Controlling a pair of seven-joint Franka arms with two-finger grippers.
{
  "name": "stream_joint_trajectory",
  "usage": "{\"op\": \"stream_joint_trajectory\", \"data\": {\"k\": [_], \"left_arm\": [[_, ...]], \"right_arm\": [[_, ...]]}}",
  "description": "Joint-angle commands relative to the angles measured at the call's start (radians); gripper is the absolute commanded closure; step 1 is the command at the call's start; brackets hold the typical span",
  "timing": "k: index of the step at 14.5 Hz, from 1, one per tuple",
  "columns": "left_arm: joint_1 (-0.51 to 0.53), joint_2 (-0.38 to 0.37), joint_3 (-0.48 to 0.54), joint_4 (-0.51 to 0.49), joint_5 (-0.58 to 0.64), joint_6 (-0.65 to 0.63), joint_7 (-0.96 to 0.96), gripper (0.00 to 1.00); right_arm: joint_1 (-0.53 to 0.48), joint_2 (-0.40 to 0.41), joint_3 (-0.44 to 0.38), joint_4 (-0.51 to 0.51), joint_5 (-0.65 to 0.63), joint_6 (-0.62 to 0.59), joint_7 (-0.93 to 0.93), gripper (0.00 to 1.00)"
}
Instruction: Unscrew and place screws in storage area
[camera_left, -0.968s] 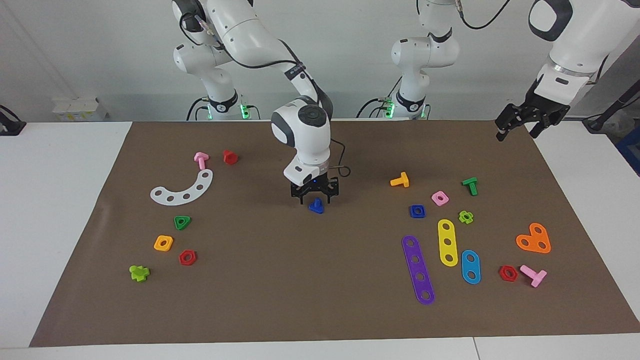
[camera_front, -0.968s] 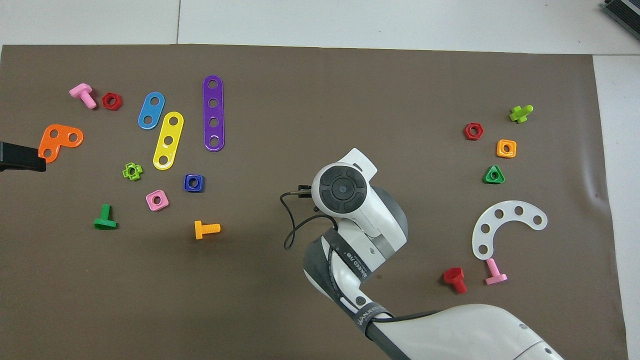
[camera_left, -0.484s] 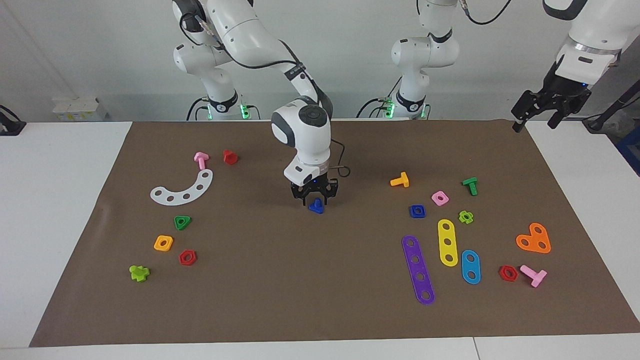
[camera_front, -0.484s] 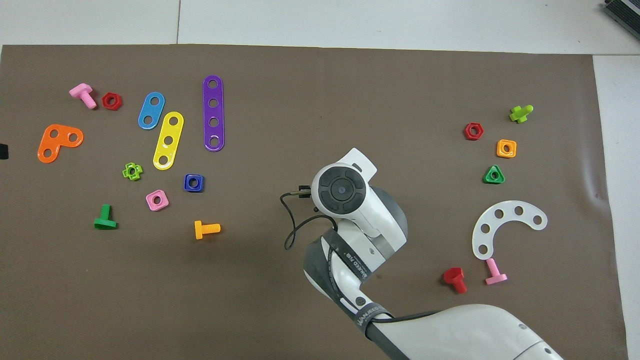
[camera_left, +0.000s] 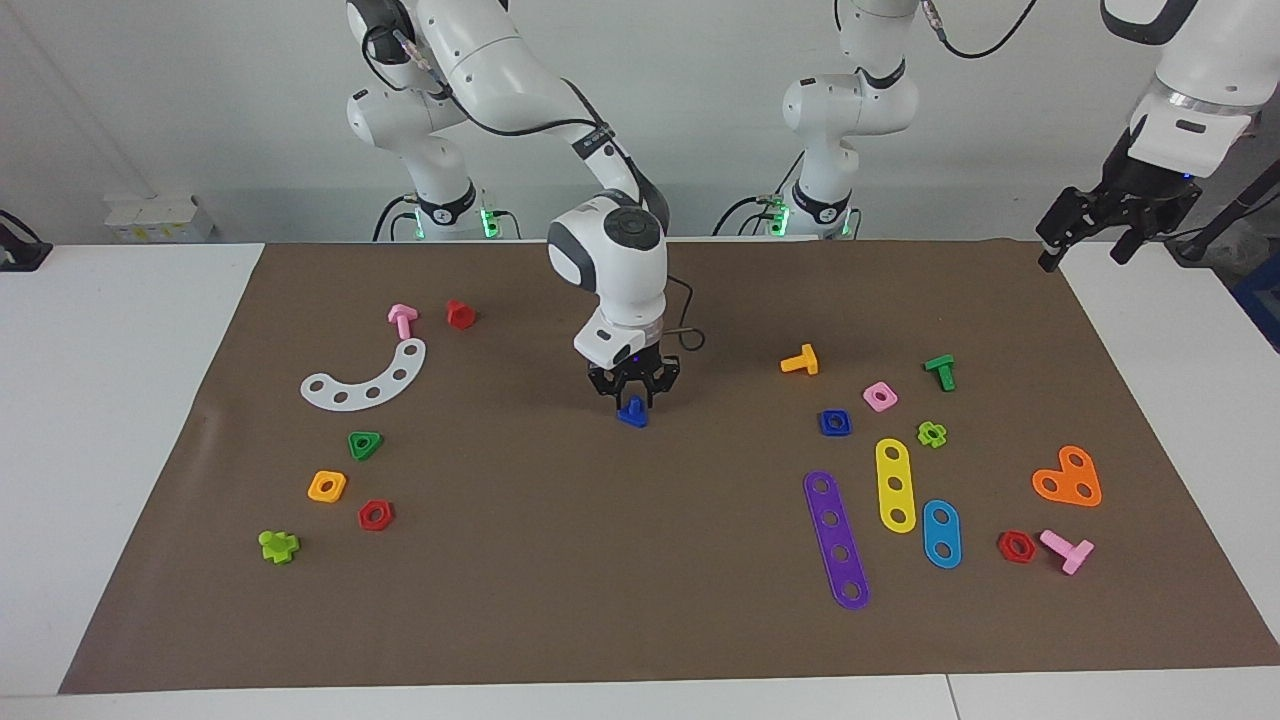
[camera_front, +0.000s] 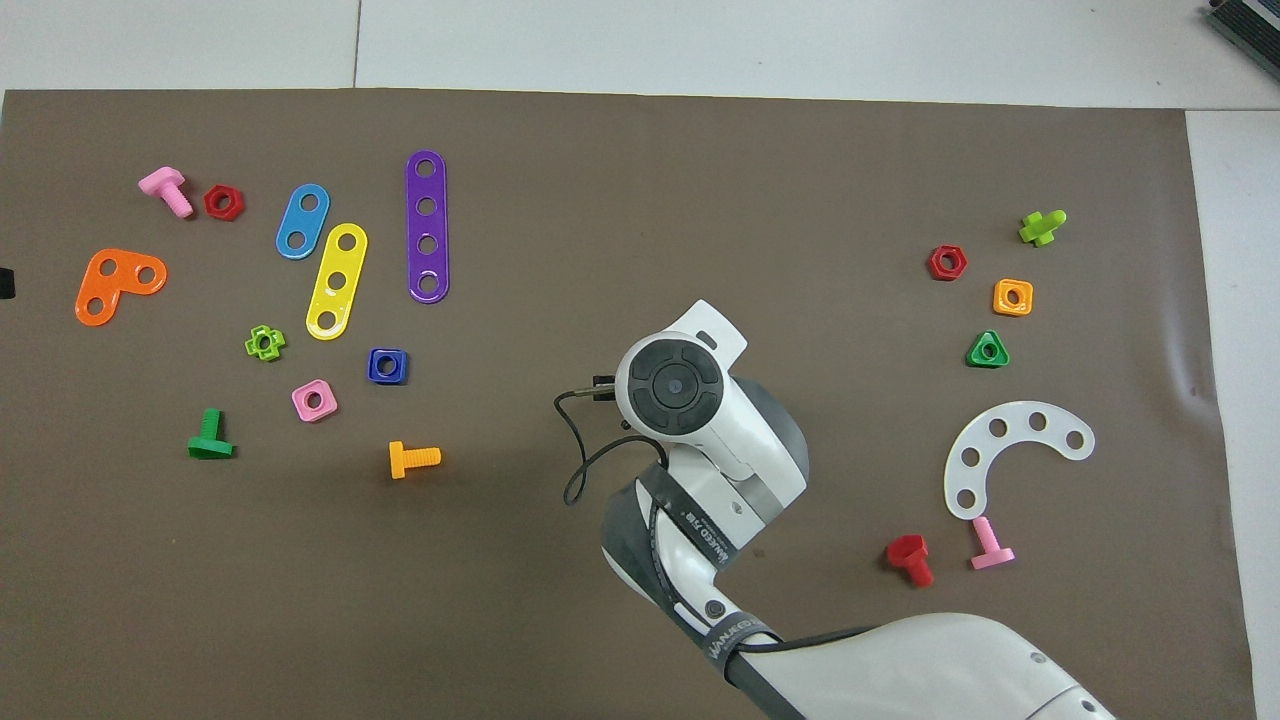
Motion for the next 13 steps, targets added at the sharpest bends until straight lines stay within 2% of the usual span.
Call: {"op": "stream_joint_trajectory", "data": {"k": [1, 3, 4, 5, 7, 9, 13], "left_arm": [[-0.008, -0.032, -0.008, -0.041, 0.019, 0.027, 0.011, 0.0], [-0.006, -0.034, -0.009, -0.044, 0.019, 0.027, 0.014, 0.0], [-0.008, -0.037, -0.011, -0.048, 0.019, 0.024, 0.014, 0.0], [-0.011, -0.046, -0.012, -0.07, 0.019, 0.023, 0.014, 0.0], [-0.029, -0.069, -0.011, -0.114, 0.019, 0.027, 0.014, 0.0], [-0.029, -0.074, -0.011, -0.118, 0.019, 0.024, 0.014, 0.0], [-0.029, -0.101, -0.011, -0.17, 0.019, 0.027, 0.015, 0.0]], "right_arm": [[0.001, -0.02, -0.002, -0.014, -0.019, -0.014, 0.022, 0.64], [-0.002, -0.034, -0.002, -0.019, -0.019, -0.026, 0.022, 0.9], [-0.008, -0.041, -0.002, -0.02, -0.019, -0.035, 0.021, 1.0], [-0.017, -0.059, -0.002, -0.022, -0.019, -0.046, 0.015, 1.0], [-0.098, -0.108, -0.002, -0.04, -0.013, -0.076, 0.016, 1.0], [-0.172, -0.156, -0.002, -0.086, -0.013, -0.1, -0.002, 1.0], [-0.322, -0.161, -0.001, -0.109, -0.005, -0.092, -0.184, 1.0]]}}
